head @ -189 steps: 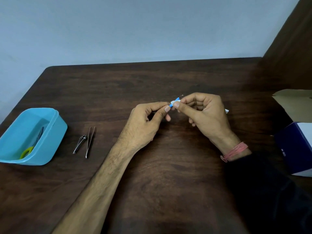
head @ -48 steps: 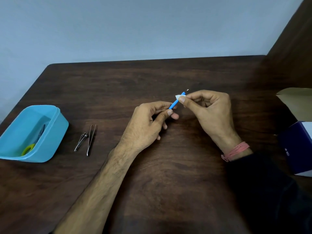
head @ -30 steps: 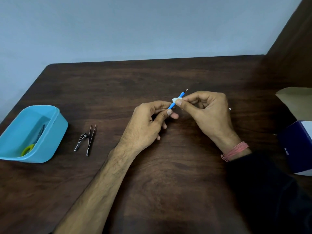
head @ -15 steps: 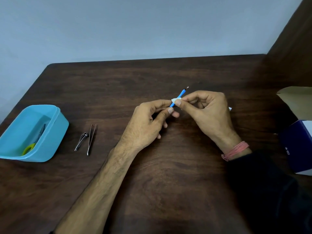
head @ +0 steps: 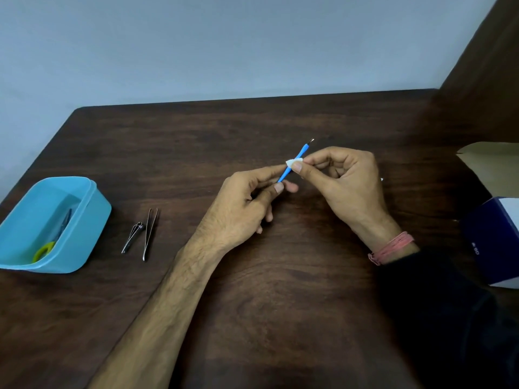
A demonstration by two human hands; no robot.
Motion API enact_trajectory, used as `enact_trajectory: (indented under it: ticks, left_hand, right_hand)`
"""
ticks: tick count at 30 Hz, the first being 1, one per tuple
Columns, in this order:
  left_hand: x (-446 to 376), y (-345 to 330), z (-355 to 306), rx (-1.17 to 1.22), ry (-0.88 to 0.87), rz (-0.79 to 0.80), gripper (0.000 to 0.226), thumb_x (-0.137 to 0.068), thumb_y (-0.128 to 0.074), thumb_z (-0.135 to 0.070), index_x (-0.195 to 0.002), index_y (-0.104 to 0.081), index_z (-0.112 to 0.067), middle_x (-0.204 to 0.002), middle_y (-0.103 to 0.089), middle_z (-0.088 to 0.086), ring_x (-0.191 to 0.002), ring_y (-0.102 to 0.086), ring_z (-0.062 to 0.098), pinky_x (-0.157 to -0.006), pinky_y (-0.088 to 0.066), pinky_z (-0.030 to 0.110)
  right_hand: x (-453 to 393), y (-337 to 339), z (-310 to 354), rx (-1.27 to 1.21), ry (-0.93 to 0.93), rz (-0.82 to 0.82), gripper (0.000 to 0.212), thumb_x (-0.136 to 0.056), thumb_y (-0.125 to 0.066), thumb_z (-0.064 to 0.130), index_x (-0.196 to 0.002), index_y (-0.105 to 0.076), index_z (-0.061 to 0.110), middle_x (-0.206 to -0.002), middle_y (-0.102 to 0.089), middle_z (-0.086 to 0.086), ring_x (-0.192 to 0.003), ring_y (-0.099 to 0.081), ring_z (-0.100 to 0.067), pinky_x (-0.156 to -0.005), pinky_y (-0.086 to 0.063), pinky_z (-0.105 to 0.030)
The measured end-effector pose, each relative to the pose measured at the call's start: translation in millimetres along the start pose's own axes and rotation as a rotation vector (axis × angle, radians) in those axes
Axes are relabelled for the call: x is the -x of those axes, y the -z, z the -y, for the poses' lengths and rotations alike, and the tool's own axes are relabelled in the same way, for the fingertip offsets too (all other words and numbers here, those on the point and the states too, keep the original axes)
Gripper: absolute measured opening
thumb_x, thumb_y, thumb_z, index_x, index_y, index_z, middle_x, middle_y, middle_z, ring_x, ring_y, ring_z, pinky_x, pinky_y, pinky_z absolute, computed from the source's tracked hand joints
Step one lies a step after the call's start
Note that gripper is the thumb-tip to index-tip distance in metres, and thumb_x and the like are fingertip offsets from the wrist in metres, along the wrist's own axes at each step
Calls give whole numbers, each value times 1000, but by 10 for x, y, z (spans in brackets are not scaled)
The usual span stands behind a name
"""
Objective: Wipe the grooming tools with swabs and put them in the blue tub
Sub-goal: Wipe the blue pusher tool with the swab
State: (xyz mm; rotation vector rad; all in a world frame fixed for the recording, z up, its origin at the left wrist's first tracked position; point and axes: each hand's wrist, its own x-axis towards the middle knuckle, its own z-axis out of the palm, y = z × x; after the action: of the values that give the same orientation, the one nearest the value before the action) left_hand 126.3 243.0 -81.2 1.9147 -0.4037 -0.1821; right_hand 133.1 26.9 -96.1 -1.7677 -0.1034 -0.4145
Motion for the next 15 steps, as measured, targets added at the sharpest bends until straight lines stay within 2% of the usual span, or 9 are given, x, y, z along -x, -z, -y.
enact_trajectory:
  ticks: [4,5,8,9,11,12,13,15]
  left_hand:
    - [2,-11,-6,55,55,-54,30,-112,-64,-13,-136,-77,-27,-113,-84,-14,-54,-69,14,-38,-49,24]
    - [1,-12,-8,63,64,-59,28,-112,-64,-12,-134,-77,-25,-112,-85,-13,-54,-71,16,-38,-50,24]
    - [-8,-12,-2,65,71,-73,26,-113,-64,-14,-133,-78,-24,-110,-85,-10,-55,-72,17,-39,-51,26]
    - [-7,-14,-5,51,62,-82,27,-113,-64,-16,-133,-79,-26,-109,-85,-10,-56,-71,16,-39,-52,26]
    - [-2,-29,-9,19,42,-106,28,-113,-64,-20,-134,-79,-31,-105,-84,-10,-55,-67,12,-40,-52,25]
    - [-3,-40,-9,10,40,-122,29,-113,-64,-23,-136,-78,-34,-102,-83,-10,-53,-65,10,-41,-52,25]
    - [-2,-47,-13,8,41,-137,30,-113,-65,-25,-137,-78,-37,-99,-82,-8,-52,-63,10,-41,-52,25]
    - [-4,-51,-15,3,38,-154,31,-112,-67,-28,-138,-76,-41,-94,-81,-7,-50,-59,10,-41,-51,26]
  right_hand:
    - [0,-3,-3,-16,6,-11,12,-90,-94,29,-91,-87,18,-91,-85,3,-85,-81,-27,-81,-64,-50]
    - [1,0,3,-20,0,-15,13,-90,-94,29,-91,-87,18,-91,-85,3,-83,-80,-26,-78,-63,-48]
    - [5,6,3,-20,-3,2,12,-91,-93,28,-91,-86,18,-88,-85,4,-71,-72,-6,-68,-54,-27]
    - [2,3,-4,-25,0,4,13,-91,-93,29,-91,-86,18,-90,-85,4,-72,-73,-8,-68,-54,-29]
    - [-18,5,-29,-17,17,-11,15,-92,-91,35,-93,-86,21,-94,-85,2,-75,-77,-32,-65,-58,-49]
    - [-23,6,-35,-4,24,-22,16,-93,-91,37,-94,-86,22,-94,-85,2,-72,-74,-41,-63,-56,-54]
    - [-21,13,-34,11,22,-28,16,-93,-91,37,-95,-85,23,-94,-85,1,-66,-69,-41,-58,-52,-52]
    - [-13,25,-33,32,16,-14,15,-93,-91,35,-94,-85,22,-90,-84,2,-54,-57,-20,-52,-43,-38]
